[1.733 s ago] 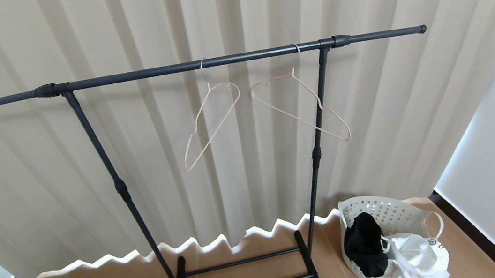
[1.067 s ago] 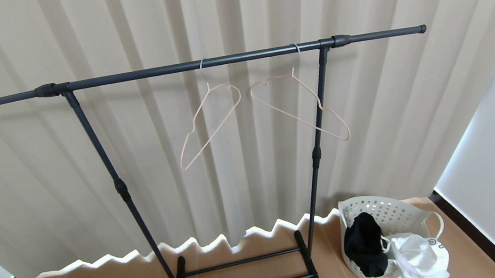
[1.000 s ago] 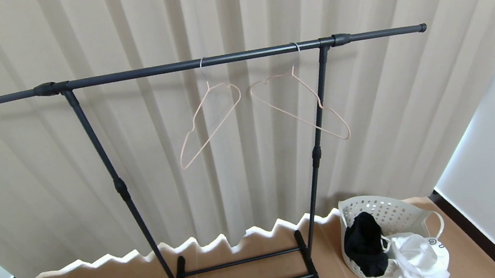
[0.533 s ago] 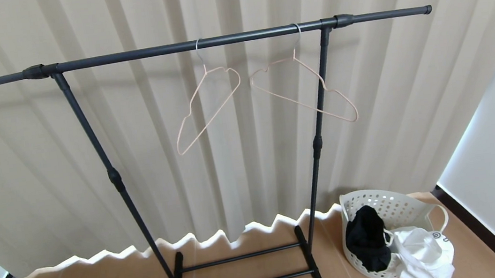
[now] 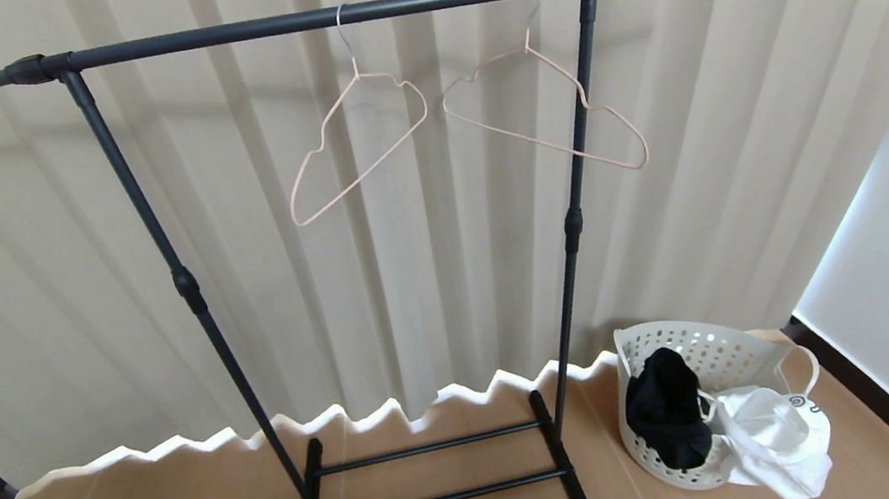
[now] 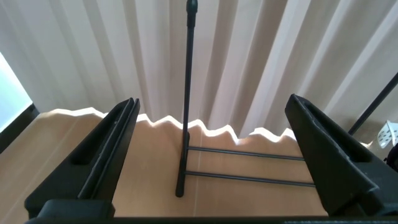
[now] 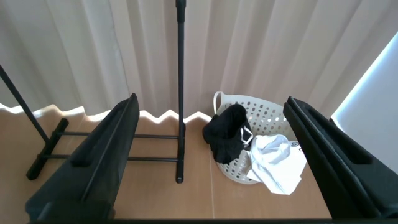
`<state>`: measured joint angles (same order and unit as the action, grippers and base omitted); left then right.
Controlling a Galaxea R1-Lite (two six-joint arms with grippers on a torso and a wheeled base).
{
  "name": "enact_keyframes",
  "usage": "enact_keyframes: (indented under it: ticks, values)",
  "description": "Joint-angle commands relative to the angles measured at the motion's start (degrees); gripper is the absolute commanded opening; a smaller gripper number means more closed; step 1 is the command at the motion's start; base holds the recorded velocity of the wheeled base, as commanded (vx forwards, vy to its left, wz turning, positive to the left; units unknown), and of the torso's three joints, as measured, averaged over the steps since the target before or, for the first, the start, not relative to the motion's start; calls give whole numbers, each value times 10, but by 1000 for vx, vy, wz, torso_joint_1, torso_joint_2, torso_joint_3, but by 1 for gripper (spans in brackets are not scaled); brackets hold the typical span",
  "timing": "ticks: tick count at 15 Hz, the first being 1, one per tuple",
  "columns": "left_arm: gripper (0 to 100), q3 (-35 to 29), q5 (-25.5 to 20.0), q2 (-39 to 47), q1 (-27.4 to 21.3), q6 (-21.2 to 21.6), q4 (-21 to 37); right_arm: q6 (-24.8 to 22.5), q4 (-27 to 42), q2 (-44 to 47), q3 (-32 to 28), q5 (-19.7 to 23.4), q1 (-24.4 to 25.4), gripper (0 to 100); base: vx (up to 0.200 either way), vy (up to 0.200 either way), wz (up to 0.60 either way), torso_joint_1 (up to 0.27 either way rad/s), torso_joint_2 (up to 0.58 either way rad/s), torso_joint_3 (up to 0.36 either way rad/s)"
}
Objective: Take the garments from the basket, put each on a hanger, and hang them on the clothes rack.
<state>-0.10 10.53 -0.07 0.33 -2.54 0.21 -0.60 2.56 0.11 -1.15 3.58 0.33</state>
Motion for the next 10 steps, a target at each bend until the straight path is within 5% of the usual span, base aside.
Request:
enact_keyframes:
  ticks: [1, 10]
  values:
    - [100, 0, 0, 1, 0, 1, 0, 0, 0, 1, 0, 0, 0, 100, 0, 0, 0, -198, 520, 315]
    - [100, 0, -1, 1, 0, 1, -1, 2, 0, 1, 0, 0, 0, 100, 0, 0, 0, -159, 492, 331]
